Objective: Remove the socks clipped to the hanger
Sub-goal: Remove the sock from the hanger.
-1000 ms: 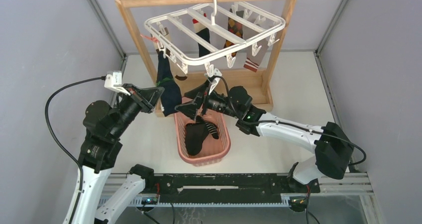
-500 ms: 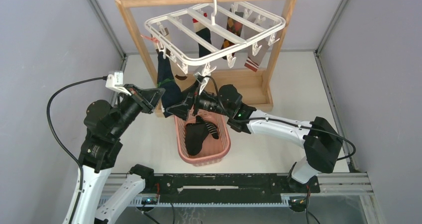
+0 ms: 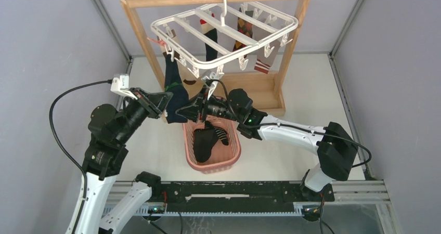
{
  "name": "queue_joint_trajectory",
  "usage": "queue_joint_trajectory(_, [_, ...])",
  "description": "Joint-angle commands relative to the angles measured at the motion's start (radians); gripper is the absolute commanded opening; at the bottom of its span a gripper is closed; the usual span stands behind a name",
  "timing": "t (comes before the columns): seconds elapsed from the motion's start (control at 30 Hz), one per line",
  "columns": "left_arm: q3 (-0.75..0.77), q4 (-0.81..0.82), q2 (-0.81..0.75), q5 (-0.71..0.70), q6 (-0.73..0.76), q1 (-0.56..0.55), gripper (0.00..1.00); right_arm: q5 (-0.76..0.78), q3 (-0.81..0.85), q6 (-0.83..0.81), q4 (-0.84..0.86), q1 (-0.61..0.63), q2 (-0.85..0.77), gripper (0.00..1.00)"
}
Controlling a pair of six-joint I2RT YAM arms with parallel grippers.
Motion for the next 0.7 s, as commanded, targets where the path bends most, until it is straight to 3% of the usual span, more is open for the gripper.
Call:
queue_joint_trajectory(0.0, [-0.014,0.017,0.011,-0.008,0.004,0.007,0.15,-0.015,0.048,0.017,0.040,0.005,0.011,0.36])
queue_joint_trajectory(0.1, [-0.015,0.012,0.015,-0.018,0.008,0.007,0.18,-0.015,0.055,0.028,0.033,0.003,0.016,0.24])
queue_joint_trajectory(0.27, [0.006,-0.018,0.033,-0.051,0.028,0.007,0.34,-0.003,0.068,0.038,0.006,0.003,0.027,0.01])
queue_joint_trajectory(0.67, [0.090,-0.088,0.066,-0.100,0.051,0.007,0.51,0.016,0.111,0.049,-0.059,-0.021,0.060,0.00])
